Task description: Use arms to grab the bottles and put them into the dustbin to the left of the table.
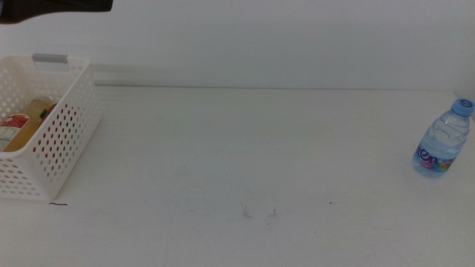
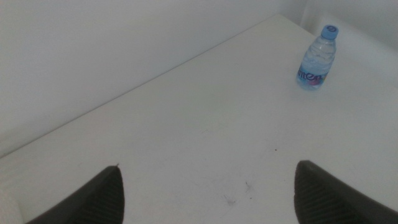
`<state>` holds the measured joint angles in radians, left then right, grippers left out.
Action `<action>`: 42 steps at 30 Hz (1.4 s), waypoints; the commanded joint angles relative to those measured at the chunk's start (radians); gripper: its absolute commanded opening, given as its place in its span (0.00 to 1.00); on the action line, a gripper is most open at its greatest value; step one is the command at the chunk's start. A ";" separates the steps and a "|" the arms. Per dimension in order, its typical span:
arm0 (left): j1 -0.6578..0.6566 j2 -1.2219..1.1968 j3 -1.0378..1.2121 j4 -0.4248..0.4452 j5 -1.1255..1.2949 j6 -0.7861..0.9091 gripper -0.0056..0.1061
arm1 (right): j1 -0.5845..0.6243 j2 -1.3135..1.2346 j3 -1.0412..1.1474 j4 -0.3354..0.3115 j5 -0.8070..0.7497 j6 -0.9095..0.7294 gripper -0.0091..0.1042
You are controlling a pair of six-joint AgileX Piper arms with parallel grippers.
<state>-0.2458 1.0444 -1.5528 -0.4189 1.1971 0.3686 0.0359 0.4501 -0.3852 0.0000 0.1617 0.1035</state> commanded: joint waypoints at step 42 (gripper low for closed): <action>-0.003 -0.004 0.003 0.018 -0.014 0.002 0.89 | -0.077 1.456 -0.170 0.252 -1.068 -0.208 0.88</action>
<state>-0.2477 1.0444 -1.5528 -0.4001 1.1971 0.3704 -0.0338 1.8937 -0.5325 0.2733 -0.9089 -0.1034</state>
